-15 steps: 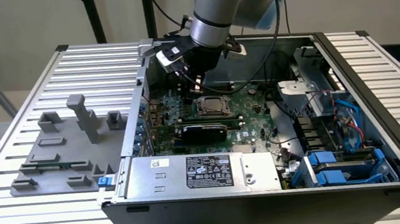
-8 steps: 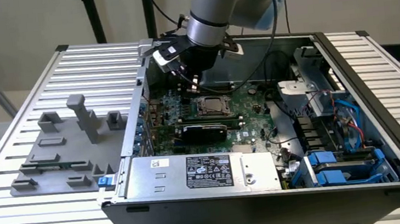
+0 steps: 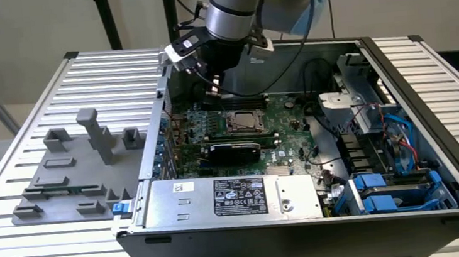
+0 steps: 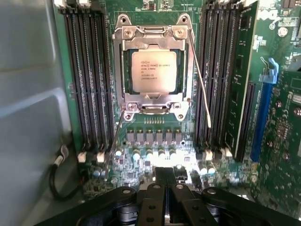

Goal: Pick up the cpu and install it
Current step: 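Install the first cpu locking lever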

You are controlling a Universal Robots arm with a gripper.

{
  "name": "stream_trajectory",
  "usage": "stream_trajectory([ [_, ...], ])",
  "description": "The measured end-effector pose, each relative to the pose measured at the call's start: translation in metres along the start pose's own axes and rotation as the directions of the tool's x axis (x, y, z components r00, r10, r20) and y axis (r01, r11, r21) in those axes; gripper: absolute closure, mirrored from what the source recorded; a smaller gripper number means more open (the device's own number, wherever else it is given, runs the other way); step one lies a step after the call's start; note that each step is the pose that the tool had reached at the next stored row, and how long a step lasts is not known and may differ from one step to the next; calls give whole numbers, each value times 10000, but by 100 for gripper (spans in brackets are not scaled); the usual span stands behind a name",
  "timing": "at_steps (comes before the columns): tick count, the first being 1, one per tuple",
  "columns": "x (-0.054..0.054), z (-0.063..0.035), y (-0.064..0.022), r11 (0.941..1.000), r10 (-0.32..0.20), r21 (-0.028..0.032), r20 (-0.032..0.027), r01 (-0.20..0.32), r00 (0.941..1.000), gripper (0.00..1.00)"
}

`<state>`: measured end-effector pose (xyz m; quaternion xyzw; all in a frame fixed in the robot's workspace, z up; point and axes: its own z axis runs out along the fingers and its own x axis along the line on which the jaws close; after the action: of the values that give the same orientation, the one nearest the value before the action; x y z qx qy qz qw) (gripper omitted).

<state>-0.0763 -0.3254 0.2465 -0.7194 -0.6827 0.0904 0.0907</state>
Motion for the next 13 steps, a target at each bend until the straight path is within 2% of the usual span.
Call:
stream_trajectory([
  [5,-1,-42,-18,9988,488,9,-171,-488,9987,89],
  [8,-1,-43,-19,9957,929,22,-302,-929,9952,89],
  [11,-1,-41,-18,9914,1308,53,-501,-1307,9901,89],
  [13,-1,-38,-17,9890,1476,98,-733,-1473,9863,89],
])
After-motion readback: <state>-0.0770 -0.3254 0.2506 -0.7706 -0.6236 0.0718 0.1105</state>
